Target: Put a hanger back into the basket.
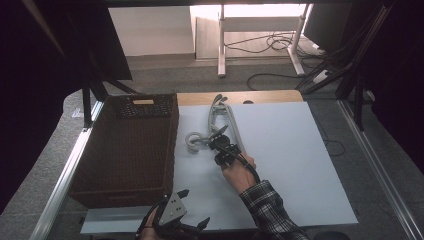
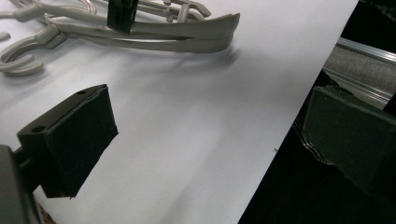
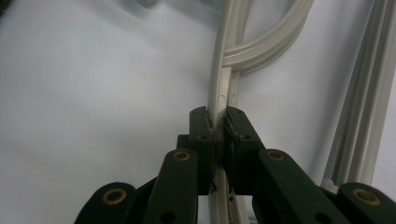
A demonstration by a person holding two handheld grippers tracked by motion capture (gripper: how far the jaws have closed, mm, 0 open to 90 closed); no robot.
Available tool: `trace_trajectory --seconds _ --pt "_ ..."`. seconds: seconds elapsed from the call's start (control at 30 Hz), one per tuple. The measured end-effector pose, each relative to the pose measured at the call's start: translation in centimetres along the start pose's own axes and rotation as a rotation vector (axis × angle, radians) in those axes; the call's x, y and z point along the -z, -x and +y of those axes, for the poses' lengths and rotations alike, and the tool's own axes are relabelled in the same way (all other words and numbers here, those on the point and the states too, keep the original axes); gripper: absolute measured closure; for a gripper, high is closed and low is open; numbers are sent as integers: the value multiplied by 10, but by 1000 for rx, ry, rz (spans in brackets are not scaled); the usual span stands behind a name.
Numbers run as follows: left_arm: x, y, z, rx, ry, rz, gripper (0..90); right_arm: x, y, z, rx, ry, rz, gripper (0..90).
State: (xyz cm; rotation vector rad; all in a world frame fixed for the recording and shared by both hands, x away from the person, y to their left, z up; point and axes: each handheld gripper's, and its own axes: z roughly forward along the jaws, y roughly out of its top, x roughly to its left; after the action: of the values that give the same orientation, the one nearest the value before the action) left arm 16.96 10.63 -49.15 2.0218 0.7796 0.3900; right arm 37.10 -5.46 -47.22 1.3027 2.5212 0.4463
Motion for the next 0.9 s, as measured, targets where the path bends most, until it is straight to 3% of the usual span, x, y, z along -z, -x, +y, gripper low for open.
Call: trace_trajectory --seconds 0.37,0.5,0.77,0.9 --pt "0 0 0 1 3 3 27 22 9 -3 -35 88 69 827" --pt "1 0 1 19 11 -8 28 35 15 -3 -51 135 123 827" --pt "5 -2 3 61 23 -21 52 63 35 -10 -79 213 276 827" --pt "8 -5 5 110 44 -35 54 73 49 -20 -70 260 353 827"
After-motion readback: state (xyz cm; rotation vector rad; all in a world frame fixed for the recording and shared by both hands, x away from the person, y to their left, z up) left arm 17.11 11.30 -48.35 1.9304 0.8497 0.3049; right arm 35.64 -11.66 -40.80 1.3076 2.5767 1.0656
